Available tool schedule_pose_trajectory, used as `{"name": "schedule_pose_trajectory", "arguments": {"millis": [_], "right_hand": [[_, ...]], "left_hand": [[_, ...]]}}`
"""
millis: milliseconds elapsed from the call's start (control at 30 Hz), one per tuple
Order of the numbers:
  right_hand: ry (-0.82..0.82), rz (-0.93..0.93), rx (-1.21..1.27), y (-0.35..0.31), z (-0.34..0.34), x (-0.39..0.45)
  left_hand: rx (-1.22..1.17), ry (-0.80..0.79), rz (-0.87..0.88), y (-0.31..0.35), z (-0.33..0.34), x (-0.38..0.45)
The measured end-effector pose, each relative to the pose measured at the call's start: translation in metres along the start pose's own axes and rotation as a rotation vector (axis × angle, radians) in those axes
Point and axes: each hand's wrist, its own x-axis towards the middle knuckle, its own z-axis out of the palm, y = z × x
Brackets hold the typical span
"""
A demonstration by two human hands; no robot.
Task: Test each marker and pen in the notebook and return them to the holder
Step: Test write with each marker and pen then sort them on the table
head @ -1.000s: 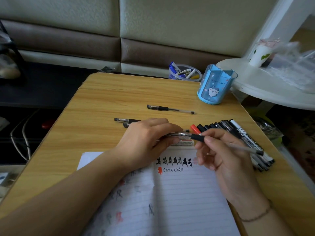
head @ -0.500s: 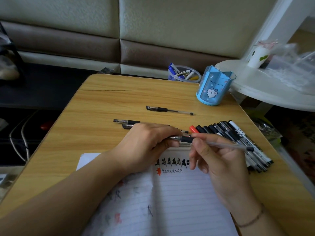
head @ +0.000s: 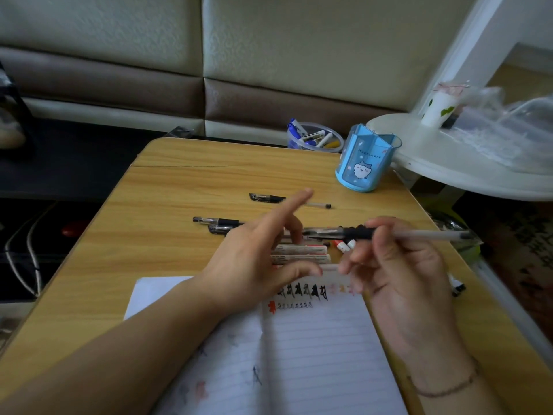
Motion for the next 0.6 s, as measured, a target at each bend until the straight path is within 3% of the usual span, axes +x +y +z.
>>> {"name": "schedule_pose_trajectory", "arguments": {"millis": [133,267,333,433,500,600], "right_hand": [[0.142,-0.226,-0.254,-0.030,-0.013,0.005],[-0.070,-0.286,-0.608,-0.059,-0.027,0.009],[-0.117,-0.246,-0.501,-0.063,-0.033,0.011],[0.085,-0.144,-0.377,-0.058,-0.041,0.019],[0.217,-0.114,-0.579,-0.048,-0.050,0.026],[0.255,-0.046,-1.053,-0.030,-0.058,0.032]], "left_hand": [[0.011,0.132,-0.092,-0.007,-0.003,0.001],[-0.054,0.178,-0.153,-0.009,-0.001,0.002],[-0.065,0.189,-0.176,-0.010,-0.001,0.002],[-0.089,0.194,-0.197,-0.012,-0.001,0.001],[-0.092,0.184,-0.202,-0.012,-0.001,0.001],[-0.083,0.175,-0.205,-0.011,-0.002,0.001]]}}
